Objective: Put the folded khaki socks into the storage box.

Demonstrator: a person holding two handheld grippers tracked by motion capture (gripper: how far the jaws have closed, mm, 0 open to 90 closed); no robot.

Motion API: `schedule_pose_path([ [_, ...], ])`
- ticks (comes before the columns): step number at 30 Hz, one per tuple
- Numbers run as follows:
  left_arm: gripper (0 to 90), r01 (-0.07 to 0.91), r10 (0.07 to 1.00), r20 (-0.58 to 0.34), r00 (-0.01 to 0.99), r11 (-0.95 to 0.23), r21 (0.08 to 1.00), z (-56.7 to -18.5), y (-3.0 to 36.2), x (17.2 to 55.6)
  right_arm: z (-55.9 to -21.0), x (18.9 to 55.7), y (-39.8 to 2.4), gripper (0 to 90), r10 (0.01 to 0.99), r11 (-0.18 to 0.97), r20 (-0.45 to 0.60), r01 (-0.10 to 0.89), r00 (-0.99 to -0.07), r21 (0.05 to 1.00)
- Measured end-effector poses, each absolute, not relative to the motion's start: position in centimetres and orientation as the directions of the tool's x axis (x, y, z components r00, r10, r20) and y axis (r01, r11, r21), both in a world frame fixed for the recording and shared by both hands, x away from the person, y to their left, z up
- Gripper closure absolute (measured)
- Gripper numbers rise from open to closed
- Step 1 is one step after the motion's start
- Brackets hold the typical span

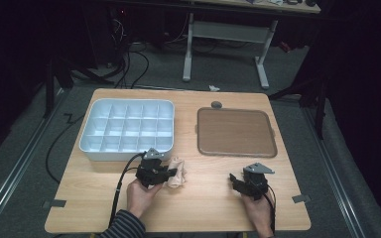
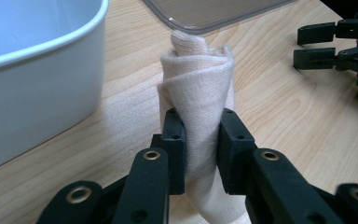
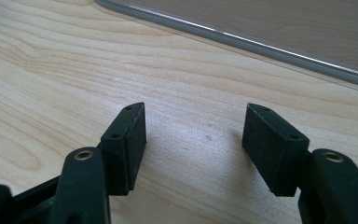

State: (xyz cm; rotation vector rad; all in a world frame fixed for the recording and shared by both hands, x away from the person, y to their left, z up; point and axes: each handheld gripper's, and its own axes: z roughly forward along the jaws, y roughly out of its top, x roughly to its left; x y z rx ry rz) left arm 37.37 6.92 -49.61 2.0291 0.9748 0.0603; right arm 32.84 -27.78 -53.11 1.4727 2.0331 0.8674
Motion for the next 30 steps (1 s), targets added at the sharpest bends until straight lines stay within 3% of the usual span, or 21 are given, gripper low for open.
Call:
schedule_pose_path([
  [30,75.3,0.62,0.663,-0.31,0.682,-0.298,0.726,-48.6,9.3,36.6,-53.1,32.8,-27.8,39.6,0.952,0.221,-0.018,0.647,-0.305,0.729],
])
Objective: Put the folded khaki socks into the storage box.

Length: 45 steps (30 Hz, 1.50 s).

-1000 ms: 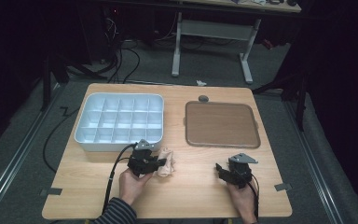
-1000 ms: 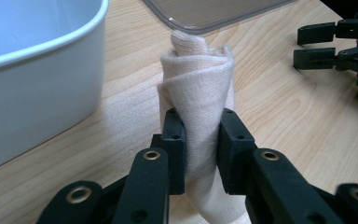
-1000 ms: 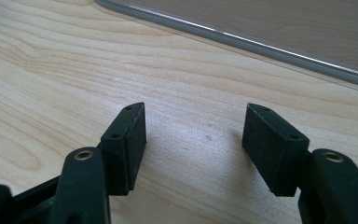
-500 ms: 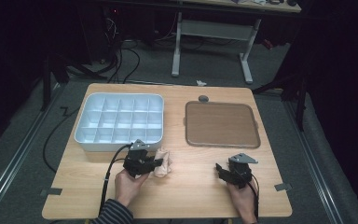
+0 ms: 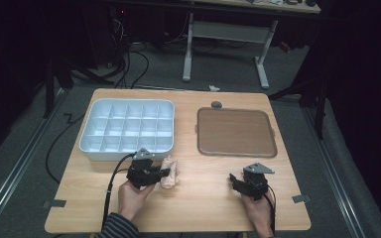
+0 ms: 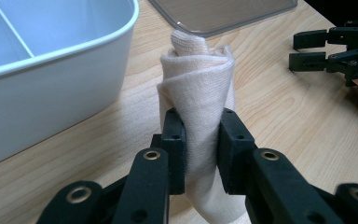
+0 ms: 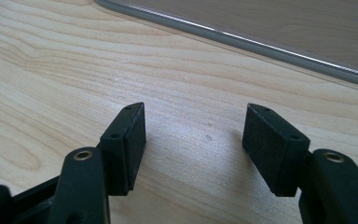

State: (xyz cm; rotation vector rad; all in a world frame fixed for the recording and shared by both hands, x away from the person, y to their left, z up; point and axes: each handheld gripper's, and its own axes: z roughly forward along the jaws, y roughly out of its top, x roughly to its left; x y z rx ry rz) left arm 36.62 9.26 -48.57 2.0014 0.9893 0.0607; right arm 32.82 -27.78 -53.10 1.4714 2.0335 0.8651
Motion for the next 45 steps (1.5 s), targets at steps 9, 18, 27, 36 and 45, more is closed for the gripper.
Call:
schedule_pose_path([
  [9,75.3,0.621,0.663,-0.316,0.679,-0.289,0.728,-48.3,9.9,36.4,-53.1,32.8,-27.8,39.6,0.952,0.221,-0.018,0.647,-0.305,0.729],
  [18,75.4,0.625,0.666,-0.325,0.671,-0.274,0.731,-48.0,10.5,36.2,-53.1,32.8,-27.8,39.6,0.952,0.221,-0.018,0.647,-0.305,0.729],
  [27,75.5,0.626,0.67,-0.328,0.666,-0.264,0.734,-47.7,11.3,36.1,-53.1,32.8,-27.8,39.6,0.952,0.221,-0.018,0.647,-0.306,0.729],
  [36,75.5,0.631,0.678,-0.332,0.656,-0.25,0.734,-47.4,12.4,35.8,-53.1,32.8,-27.8,39.5,0.952,0.221,-0.017,0.647,-0.305,0.73],
  [45,75.5,0.639,0.673,-0.361,0.646,-0.218,0.738,-47.0,13.4,35.7,-53.1,32.8,-27.8,39.5,0.952,0.221,-0.017,0.647,-0.305,0.729],
])
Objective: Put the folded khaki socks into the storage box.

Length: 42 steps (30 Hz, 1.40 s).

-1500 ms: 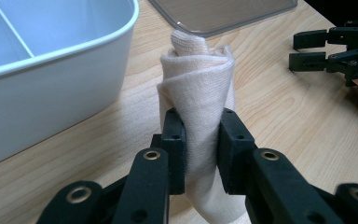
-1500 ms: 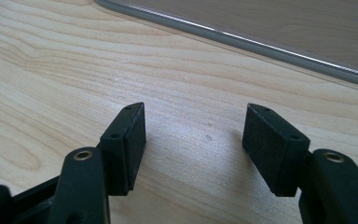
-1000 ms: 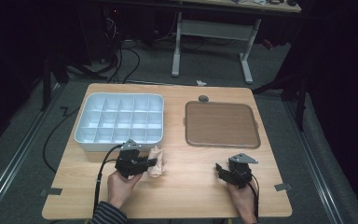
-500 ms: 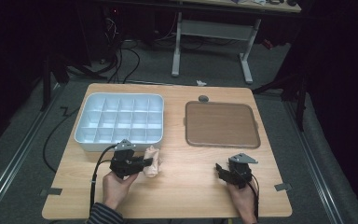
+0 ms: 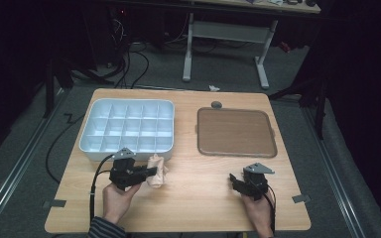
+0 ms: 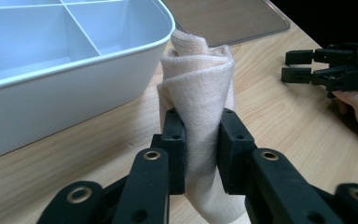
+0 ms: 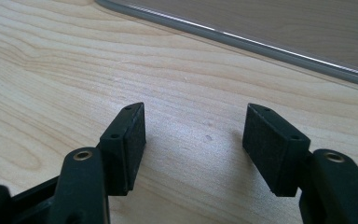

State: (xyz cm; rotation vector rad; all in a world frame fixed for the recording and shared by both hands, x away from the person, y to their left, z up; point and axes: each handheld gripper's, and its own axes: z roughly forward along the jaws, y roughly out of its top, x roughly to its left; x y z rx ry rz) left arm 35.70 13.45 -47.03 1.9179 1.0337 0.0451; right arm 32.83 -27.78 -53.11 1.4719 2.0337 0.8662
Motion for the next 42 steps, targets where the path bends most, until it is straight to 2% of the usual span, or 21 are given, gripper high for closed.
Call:
schedule_pose_path([
  [42,75.5,0.648,0.728,-0.351,0.589,-0.166,0.743,-45.6,17.4,36.1,-53.1,32.8,-27.8,38.9,0.952,0.222,-0.017,0.648,-0.307,0.729],
])
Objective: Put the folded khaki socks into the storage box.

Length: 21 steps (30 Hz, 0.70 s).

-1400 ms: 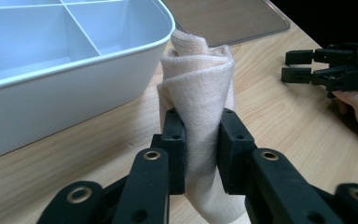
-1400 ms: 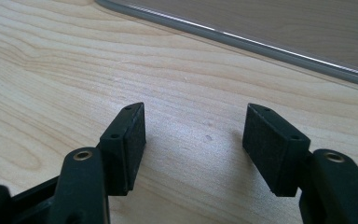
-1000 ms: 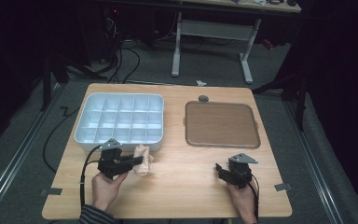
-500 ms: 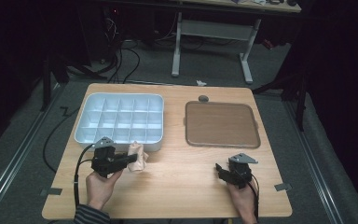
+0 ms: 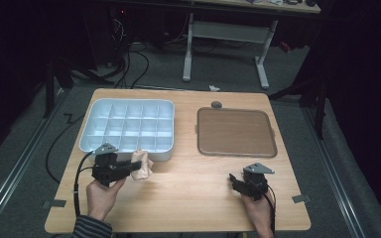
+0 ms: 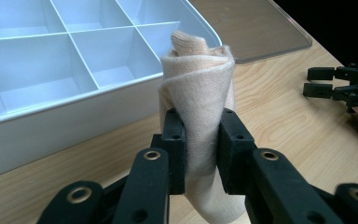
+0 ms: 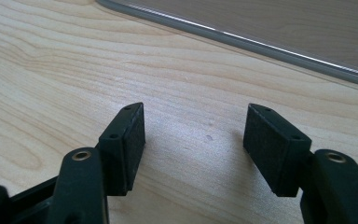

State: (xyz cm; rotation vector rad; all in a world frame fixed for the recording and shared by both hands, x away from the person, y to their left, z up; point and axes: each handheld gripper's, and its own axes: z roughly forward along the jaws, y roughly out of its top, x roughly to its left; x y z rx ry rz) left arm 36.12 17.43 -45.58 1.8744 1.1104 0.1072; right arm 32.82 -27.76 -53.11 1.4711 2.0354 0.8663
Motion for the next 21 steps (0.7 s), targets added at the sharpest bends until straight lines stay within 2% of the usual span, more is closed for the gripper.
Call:
schedule_pose_path([
  [21,75.5,0.651,0.735,-0.36,0.575,-0.144,0.745,-44.5,18.4,36.8,-53.1,32.8,-27.7,38.9,0.952,0.221,-0.017,0.647,-0.306,0.729],
])
